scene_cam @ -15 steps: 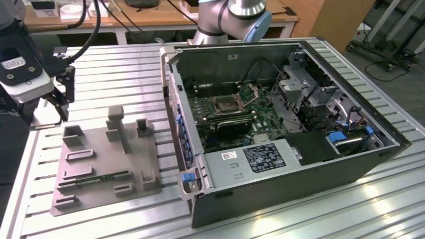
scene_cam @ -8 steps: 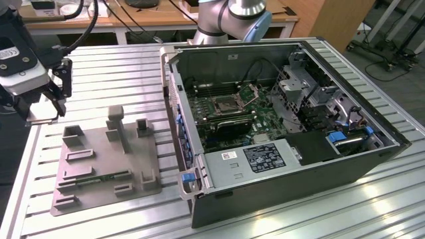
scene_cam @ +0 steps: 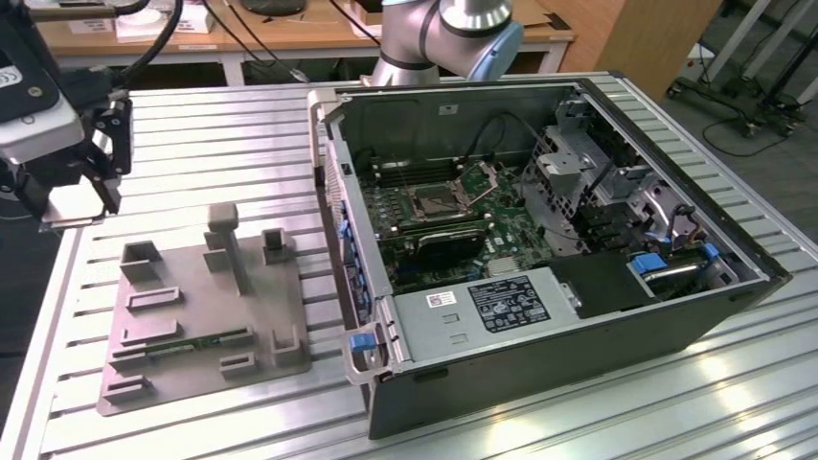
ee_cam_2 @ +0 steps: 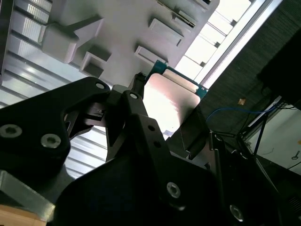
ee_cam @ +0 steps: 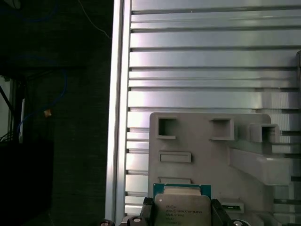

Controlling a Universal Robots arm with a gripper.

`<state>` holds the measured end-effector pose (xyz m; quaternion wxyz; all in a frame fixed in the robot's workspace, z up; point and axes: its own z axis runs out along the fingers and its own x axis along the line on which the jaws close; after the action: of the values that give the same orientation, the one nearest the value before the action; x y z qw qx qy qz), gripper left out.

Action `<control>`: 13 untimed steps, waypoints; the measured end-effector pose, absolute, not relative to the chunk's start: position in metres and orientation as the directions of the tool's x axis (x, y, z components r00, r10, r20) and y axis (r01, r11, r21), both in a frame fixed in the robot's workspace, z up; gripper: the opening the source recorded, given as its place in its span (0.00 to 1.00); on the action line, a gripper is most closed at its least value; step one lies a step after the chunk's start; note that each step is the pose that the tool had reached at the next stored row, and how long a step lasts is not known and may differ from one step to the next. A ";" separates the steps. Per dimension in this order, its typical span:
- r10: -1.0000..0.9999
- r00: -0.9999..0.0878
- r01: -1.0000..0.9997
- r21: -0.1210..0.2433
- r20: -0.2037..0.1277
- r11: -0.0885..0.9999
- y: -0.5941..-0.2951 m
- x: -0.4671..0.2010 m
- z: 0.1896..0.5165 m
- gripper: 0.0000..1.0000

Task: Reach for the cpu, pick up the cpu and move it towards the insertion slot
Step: 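Pick up the cpu and move it towards the insertion slot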

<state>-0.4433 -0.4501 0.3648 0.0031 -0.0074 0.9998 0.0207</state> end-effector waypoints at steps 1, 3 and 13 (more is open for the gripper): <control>-0.015 -1.000 -0.015 0.041 -0.007 0.999 -0.450 -0.443 0.366 0.55; -0.015 -1.000 -0.015 0.041 -0.007 0.999 -0.450 -0.443 0.370 0.55; -0.015 -1.000 -0.015 0.041 -0.006 0.999 -0.450 -0.443 0.375 0.55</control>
<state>-0.4433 -0.4501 0.3745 0.0031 -0.0074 0.9998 0.0207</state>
